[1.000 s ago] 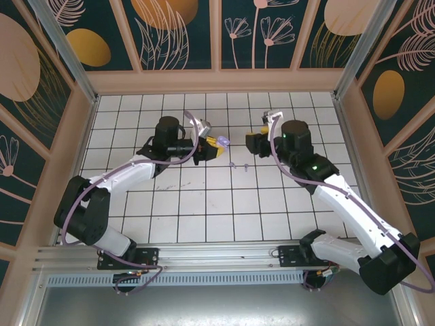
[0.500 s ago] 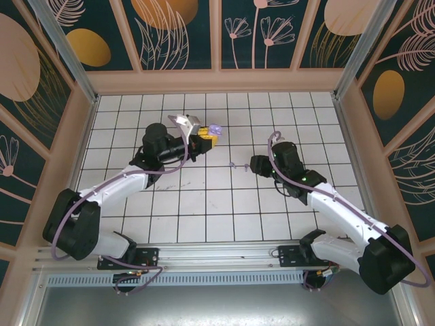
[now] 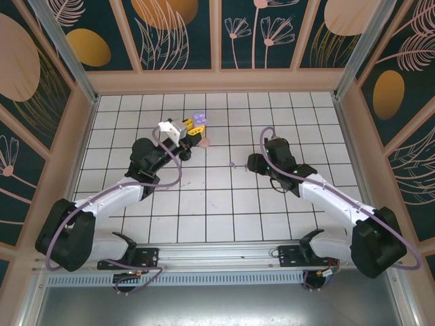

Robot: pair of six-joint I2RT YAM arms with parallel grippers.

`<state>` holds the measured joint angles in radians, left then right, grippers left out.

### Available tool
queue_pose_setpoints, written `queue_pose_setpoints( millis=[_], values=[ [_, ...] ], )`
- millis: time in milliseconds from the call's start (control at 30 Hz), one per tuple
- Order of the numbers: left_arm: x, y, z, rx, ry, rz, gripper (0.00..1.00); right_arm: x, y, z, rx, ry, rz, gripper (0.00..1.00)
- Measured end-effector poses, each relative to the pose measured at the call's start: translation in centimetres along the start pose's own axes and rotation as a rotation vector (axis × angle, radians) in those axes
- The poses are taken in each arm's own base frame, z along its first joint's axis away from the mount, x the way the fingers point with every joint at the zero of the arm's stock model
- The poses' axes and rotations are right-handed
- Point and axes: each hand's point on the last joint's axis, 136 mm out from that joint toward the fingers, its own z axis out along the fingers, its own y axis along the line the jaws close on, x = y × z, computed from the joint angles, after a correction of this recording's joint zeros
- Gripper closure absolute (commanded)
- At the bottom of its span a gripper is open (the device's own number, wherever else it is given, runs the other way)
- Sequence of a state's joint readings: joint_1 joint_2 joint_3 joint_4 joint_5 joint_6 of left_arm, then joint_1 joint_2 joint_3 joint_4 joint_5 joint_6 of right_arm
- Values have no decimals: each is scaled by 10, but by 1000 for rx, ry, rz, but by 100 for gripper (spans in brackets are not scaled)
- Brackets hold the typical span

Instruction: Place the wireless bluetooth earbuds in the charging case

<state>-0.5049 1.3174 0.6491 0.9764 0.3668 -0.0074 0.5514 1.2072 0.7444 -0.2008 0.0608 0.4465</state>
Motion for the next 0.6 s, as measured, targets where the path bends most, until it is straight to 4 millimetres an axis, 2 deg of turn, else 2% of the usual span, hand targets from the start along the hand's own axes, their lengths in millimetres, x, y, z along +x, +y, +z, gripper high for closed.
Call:
queue_pose_setpoints(
  millis=[167, 333, 600],
  values=[
    [-9, 11, 2, -58, -57, 14, 100, -24, 14, -2, -17, -29, -20, 44],
    [-5, 14, 8, -61, -104, -9, 100, -45, 27, -5, -29, -48, -28, 44],
    [-7, 15, 12, -49, -196, -51, 100, -53, 34, 0, -24, -26, -53, 44]
  ],
)
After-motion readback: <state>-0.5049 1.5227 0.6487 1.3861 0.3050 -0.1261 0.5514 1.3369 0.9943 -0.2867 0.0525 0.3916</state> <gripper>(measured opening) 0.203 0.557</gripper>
